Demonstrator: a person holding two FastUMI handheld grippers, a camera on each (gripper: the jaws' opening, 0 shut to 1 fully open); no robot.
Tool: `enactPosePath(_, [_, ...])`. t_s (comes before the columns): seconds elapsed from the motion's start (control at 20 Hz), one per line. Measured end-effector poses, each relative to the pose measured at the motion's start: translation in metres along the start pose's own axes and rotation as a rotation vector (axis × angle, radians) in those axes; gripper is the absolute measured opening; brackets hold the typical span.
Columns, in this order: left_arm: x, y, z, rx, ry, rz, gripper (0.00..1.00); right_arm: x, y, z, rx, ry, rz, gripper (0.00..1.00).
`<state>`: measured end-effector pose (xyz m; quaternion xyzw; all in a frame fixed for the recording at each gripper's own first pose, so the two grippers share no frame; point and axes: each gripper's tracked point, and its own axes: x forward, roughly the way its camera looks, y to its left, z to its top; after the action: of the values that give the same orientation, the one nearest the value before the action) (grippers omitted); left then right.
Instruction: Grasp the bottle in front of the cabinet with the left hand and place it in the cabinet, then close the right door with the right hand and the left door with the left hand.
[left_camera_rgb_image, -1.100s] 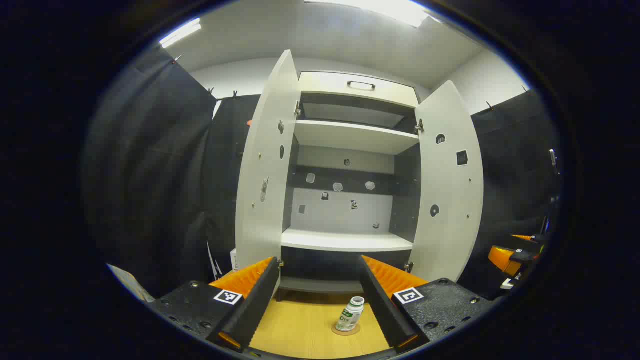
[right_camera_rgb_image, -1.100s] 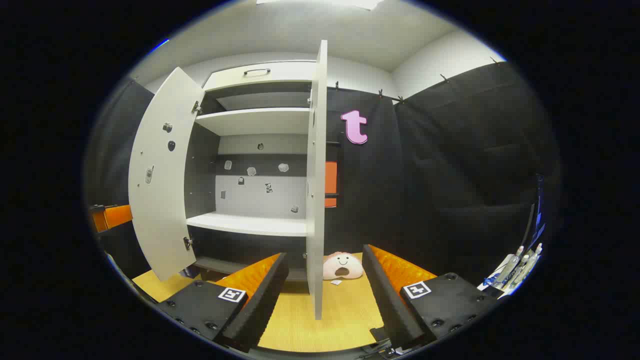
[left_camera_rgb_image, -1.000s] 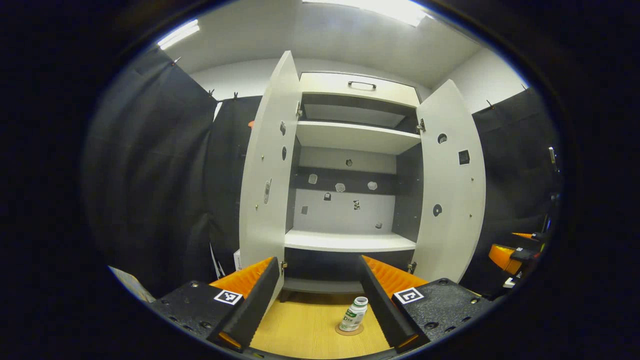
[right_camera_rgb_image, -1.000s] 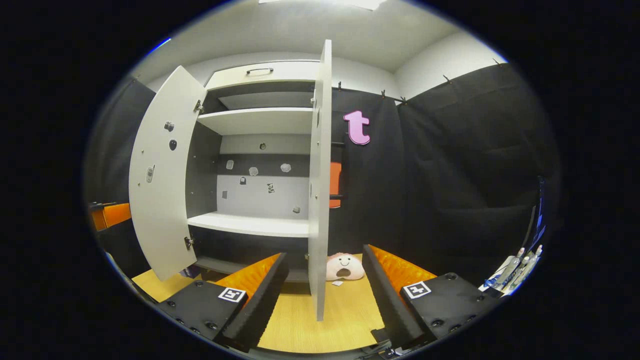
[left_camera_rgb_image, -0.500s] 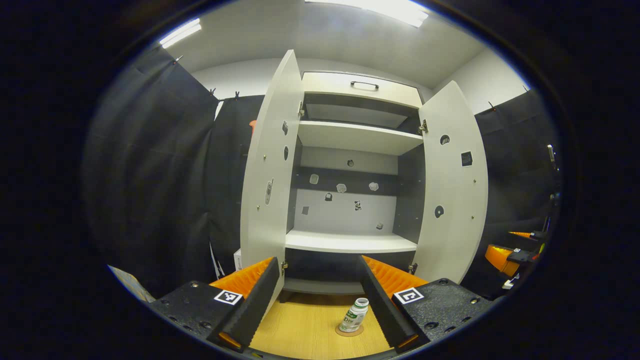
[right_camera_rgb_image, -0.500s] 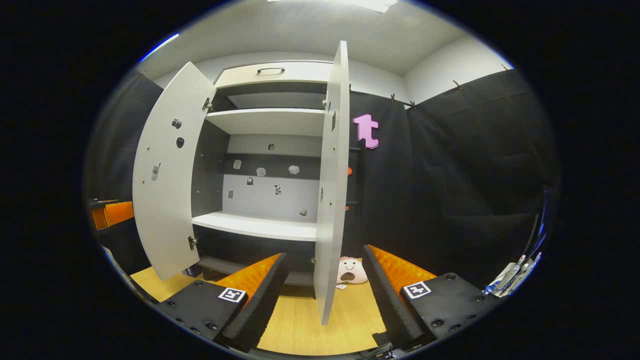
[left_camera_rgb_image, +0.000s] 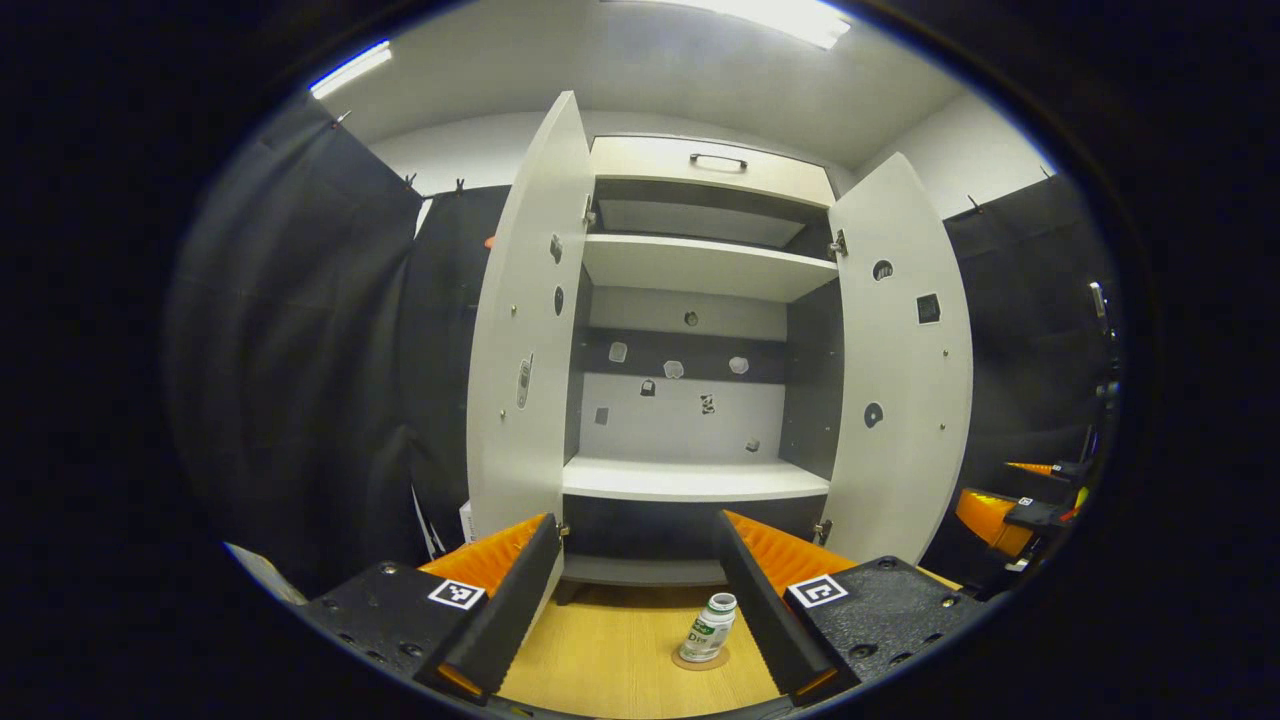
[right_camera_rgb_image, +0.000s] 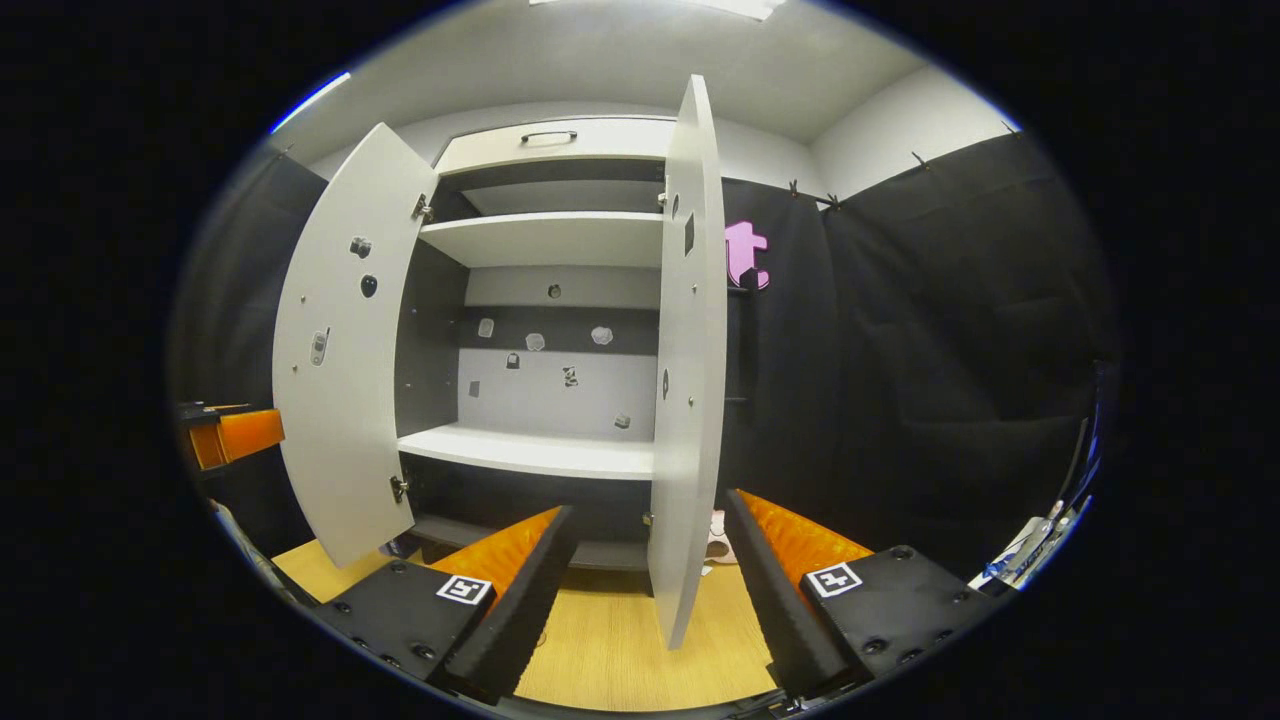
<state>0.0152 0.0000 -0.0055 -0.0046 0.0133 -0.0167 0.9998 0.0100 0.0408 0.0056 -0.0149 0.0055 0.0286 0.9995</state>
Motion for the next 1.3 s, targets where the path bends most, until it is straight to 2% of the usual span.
enactPosePath(0.2, [0.009,-0.018,-0.023,-0.073,0.038,-0.047,0.97,-0.007,-0.008,0.000,-0.016,0.007,-0.014,0.98])
enactPosePath(0.4, [0.025,-0.037,-0.053,-0.066,0.079,-0.088,0.95,-0.010,-0.014,0.001,-0.026,0.005,-0.021,0.98])
enactPosePath(0.9, [0.071,-0.099,-0.179,-0.107,0.321,-0.202,0.95,-0.018,-0.038,-0.002,-0.035,0.030,-0.051,0.98])
enactPosePath(1.3, [0.107,-0.107,-0.270,-0.021,0.466,-0.195,0.96,-0.022,-0.059,-0.008,-0.048,0.063,-0.089,0.98])
